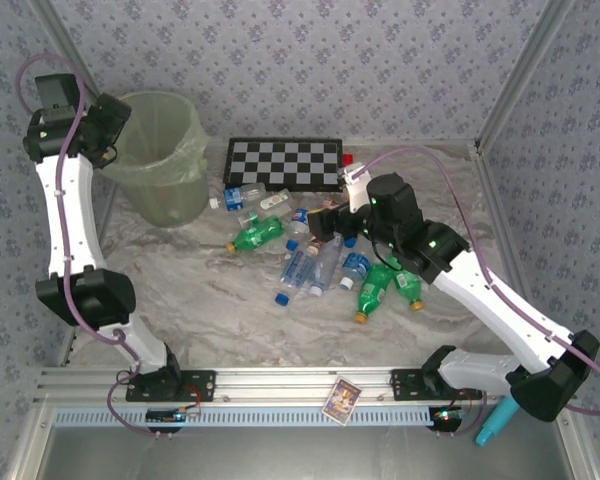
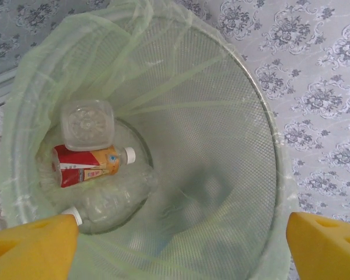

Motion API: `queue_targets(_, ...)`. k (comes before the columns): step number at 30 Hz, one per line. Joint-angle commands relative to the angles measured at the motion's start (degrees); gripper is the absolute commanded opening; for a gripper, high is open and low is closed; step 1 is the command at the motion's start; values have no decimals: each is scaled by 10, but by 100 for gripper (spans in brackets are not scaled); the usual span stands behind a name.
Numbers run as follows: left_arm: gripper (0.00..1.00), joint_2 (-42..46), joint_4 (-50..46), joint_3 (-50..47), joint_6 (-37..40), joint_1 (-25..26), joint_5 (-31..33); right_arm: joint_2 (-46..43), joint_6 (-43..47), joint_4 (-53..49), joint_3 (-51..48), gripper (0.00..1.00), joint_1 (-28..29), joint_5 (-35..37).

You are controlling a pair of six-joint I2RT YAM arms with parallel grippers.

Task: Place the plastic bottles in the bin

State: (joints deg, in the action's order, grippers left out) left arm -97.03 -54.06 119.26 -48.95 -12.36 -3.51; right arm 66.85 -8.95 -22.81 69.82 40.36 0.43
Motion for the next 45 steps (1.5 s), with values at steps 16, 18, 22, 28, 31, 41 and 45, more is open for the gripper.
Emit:
queue_targets(16, 100, 79, -35, -33, 149, 200, 107, -7, 1, 9, 15, 99, -5, -11)
queue_targets(18, 100, 85, -36, -45, 172, 240, 126, -17, 0, 6, 9, 99, -7, -4)
queue_targets(22, 100, 96, -31, -88, 197, 309, 134, -37, -1, -16, -4, 99, -9, 2)
queue_targets(28, 100, 83, -47, -158, 229, 406, 164, -68, -20, -29, -36, 99, -18, 13)
queue_targets(31, 100, 78, -43, -203, 258, 438, 183, -81, -28, -26, -43, 99, -18, 30)
queue_targets(41, 100, 80, 16, -349, 339, 458, 177, -87, -33, -25, -47, 99, -21, 31)
queue_targets(45, 98, 51, 17, -370, 374, 458, 165, -81, -37, -19, -46, 99, -21, 21)
